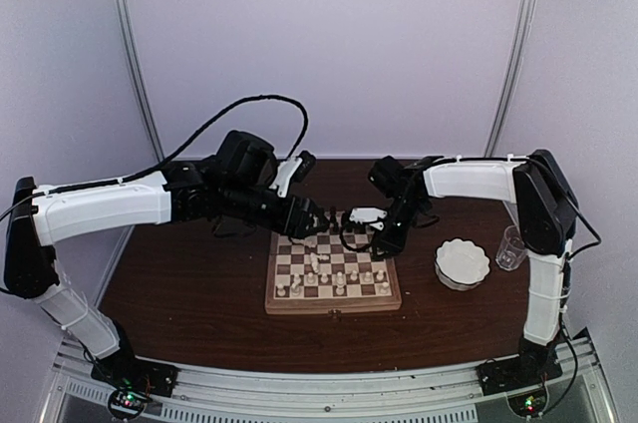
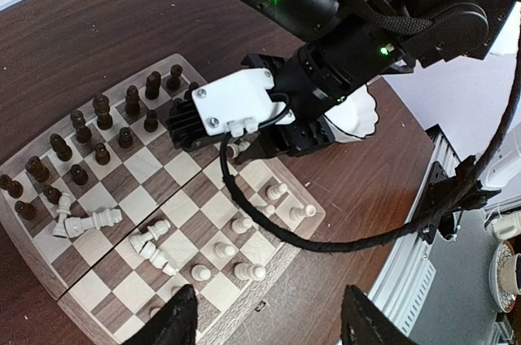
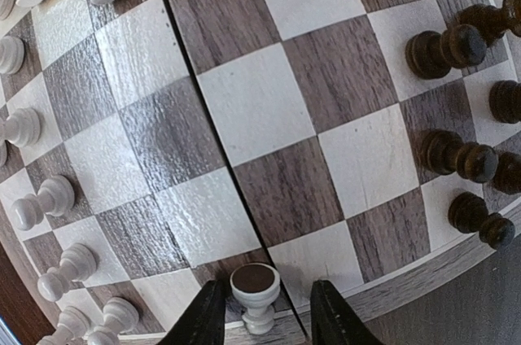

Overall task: Set up the chess pieces on the board
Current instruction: Pick up the pawn from the chessboard.

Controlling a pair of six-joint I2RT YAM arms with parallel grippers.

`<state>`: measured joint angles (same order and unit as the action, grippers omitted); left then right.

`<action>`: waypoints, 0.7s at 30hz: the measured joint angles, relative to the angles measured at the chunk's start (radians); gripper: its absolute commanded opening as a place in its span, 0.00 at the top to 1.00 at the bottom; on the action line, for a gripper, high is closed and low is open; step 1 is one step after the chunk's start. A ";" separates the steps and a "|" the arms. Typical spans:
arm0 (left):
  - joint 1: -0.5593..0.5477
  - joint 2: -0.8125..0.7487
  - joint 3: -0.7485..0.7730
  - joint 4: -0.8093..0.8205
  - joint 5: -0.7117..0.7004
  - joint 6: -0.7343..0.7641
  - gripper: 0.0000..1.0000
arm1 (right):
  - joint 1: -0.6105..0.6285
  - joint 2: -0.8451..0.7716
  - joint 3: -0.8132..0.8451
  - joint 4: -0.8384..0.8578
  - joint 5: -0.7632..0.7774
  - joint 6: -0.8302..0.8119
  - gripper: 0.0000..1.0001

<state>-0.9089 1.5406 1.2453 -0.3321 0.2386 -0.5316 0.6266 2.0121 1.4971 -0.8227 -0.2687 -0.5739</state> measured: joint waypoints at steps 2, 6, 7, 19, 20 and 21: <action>0.000 0.000 0.000 -0.006 0.000 0.002 0.40 | -0.001 0.000 -0.001 0.001 0.000 -0.001 0.63; 0.000 0.000 0.000 -0.012 -0.012 0.002 0.40 | -0.002 -0.002 -0.003 0.003 -0.002 -0.002 0.64; 0.000 0.000 0.000 -0.013 -0.014 0.002 0.40 | -0.003 -0.002 -0.003 0.004 -0.004 -0.002 0.64; 0.000 0.000 0.000 -0.014 -0.019 0.002 0.40 | -0.011 -0.032 -0.047 0.013 -0.018 -0.003 0.78; 0.000 0.001 0.000 -0.013 -0.018 0.002 0.40 | -0.012 -0.032 -0.048 0.013 -0.020 -0.003 0.81; 0.000 0.003 0.000 -0.013 -0.018 0.001 0.40 | -0.012 -0.032 -0.048 0.014 -0.021 -0.006 0.83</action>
<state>-0.9089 1.5433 1.2453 -0.3447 0.2203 -0.5304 0.6147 1.9800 1.4490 -0.8082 -0.2901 -0.5800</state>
